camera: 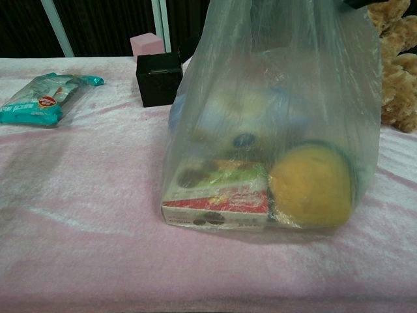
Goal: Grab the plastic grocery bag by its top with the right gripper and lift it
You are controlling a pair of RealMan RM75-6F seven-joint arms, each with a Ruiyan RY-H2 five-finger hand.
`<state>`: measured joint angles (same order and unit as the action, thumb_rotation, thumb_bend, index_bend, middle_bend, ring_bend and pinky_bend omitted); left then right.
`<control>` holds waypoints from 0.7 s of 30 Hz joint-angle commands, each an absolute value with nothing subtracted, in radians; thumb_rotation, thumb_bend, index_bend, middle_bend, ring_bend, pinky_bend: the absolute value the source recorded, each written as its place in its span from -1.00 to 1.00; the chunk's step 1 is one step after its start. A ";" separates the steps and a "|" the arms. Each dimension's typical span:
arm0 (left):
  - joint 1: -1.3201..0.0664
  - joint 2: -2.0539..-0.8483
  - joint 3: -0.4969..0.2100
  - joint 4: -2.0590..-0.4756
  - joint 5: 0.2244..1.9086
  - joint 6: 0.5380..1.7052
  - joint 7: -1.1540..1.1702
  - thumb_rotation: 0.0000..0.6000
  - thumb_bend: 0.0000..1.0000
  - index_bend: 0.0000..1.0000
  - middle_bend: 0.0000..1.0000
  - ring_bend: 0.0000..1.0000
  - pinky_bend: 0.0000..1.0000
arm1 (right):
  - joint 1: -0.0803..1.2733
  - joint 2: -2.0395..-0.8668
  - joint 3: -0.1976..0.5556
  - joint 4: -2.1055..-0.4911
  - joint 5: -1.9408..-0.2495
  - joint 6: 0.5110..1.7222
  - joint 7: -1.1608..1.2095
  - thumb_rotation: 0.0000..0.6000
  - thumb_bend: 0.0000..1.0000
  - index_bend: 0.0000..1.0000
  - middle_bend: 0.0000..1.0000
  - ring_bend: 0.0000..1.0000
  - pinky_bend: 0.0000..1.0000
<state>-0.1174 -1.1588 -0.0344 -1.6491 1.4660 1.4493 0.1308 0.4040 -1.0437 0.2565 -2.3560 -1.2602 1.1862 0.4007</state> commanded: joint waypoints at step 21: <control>-0.118 -1.159 -0.035 -1.652 1.465 1.446 0.135 1.00 -1.00 -1.00 -1.00 -1.00 -1.00 | 0.389 -1.026 0.254 -2.356 -1.287 1.188 0.434 1.00 -0.77 -0.52 -0.55 -0.56 -0.53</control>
<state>-0.1180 -1.1594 -0.0352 -1.6518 1.4649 1.4460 0.1353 0.3896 -1.0260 0.2540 -2.3560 -1.2875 1.1880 0.4340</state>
